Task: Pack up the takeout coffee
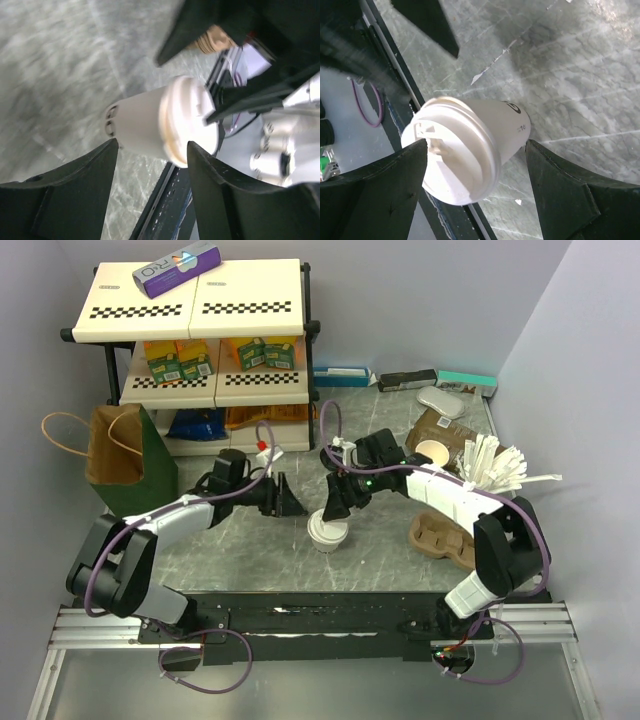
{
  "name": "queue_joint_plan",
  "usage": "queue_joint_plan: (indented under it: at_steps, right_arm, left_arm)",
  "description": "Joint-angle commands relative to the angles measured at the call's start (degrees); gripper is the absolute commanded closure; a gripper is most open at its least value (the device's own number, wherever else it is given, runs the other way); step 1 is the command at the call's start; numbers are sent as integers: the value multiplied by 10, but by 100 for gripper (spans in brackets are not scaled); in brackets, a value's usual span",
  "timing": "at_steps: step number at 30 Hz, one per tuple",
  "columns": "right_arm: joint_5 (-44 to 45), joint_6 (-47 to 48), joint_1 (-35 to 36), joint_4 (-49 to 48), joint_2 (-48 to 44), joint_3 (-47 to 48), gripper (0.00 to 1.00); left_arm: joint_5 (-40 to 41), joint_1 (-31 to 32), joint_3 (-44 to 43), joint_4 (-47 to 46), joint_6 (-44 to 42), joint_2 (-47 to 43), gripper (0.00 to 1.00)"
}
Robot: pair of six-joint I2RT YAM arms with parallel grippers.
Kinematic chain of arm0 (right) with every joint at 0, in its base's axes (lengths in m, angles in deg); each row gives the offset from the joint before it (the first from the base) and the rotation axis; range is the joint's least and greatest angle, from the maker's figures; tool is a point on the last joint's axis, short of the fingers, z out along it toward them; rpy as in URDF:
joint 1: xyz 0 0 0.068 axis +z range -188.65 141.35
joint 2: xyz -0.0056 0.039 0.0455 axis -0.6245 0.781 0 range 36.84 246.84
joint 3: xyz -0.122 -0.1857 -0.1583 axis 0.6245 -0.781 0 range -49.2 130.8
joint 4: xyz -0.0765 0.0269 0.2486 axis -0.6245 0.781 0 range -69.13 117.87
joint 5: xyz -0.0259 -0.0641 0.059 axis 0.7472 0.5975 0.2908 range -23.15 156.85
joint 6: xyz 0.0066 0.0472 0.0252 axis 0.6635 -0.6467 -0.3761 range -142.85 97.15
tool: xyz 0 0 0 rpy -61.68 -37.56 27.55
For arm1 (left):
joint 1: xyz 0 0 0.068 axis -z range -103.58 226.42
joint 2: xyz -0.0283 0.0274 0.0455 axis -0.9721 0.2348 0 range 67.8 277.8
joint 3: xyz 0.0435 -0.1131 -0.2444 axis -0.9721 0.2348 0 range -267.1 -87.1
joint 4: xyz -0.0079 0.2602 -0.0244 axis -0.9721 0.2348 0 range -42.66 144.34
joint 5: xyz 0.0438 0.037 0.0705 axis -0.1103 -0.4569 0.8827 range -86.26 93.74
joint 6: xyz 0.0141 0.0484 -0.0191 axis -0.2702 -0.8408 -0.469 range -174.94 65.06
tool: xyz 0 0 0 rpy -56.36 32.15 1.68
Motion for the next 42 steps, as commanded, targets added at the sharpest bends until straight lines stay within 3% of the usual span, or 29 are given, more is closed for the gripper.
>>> queue_joint_plan:
  at_steps: [1, 19, 26, 34, 42]
  right_arm:
    - [19, 12, 14, 22, 18, 37, 15]
    - [30, 33, 27, 47, 64, 82, 16]
    - [-13, 30, 27, 33, 52, 74, 16]
    - [50, 47, 34, 56, 44, 75, 16]
    - [48, 40, 37, 51, 46, 70, 16]
  left_arm:
    - [-9, -28, 25, -57, 50, -15, 37]
    - [-69, -19, 48, -126, 80, -11, 35]
    - [-93, -10, 53, -144, 95, -4, 37]
    - [-86, -10, 66, -140, 94, -25, 36]
    - [-77, -6, 68, -155, 94, -20, 35]
